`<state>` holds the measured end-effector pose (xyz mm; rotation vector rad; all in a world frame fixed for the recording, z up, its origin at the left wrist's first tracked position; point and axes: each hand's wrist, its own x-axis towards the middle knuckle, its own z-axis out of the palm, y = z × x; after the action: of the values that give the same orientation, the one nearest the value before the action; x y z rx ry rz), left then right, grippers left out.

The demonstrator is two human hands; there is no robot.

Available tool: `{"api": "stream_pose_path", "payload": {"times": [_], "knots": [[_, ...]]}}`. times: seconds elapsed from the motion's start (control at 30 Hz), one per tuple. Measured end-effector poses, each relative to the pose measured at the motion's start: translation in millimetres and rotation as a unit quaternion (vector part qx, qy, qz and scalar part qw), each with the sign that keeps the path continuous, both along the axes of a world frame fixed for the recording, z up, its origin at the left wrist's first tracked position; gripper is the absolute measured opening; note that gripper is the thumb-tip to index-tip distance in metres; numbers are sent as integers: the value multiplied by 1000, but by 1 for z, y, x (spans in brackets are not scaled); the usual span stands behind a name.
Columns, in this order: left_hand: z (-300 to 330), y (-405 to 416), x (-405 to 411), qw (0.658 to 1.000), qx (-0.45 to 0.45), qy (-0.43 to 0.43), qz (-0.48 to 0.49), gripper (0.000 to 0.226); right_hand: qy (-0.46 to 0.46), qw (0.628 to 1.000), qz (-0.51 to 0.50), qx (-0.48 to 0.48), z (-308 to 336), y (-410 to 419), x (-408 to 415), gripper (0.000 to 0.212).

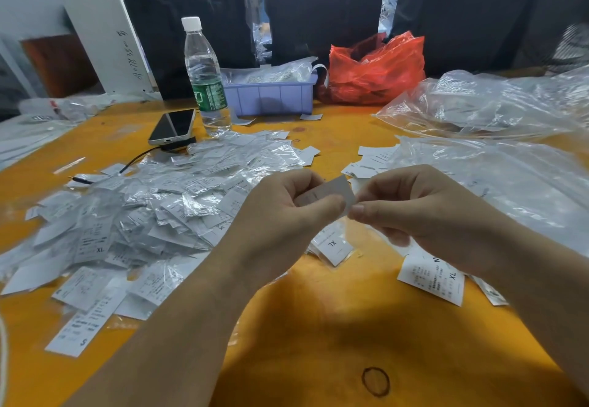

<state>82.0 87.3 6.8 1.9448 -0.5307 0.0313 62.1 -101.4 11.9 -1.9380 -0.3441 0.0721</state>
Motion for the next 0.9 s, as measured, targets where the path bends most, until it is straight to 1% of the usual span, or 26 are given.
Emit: {"api": "stream_pose_path", "payload": {"times": [0.07,0.13,0.2,0.33,0.4,0.5,0.6,0.67,0.9], "knots": [[0,0,-1,1000,4,-1,-14,17,-2,1000,5,-1,1,0,-1,15],[0,0,0,1000,-1,-5,-10,10,-1,1000,3,6,2,-1,-1,26],[1,2,2,1000,-23,3,-4,10,0,1000,-2,19,3,-2,-1,35],[3,6,6,997,-72,27,8,11,6,999,17,33,4,-3,0,40],[4,7,6,996,-84,41,-5,11,13,999,31,37,4,-3,0,38],[5,8,5,990,-107,77,-40,10,24,997,52,51,6,-3,-2,30],[5,7,4,988,-102,93,-68,5,29,996,65,51,7,-3,-4,26],[4,7,4,988,-91,96,-82,10,29,996,68,49,7,-3,-4,26],[5,9,5,984,-110,116,-80,10,23,997,62,42,7,-3,-3,24]]}}
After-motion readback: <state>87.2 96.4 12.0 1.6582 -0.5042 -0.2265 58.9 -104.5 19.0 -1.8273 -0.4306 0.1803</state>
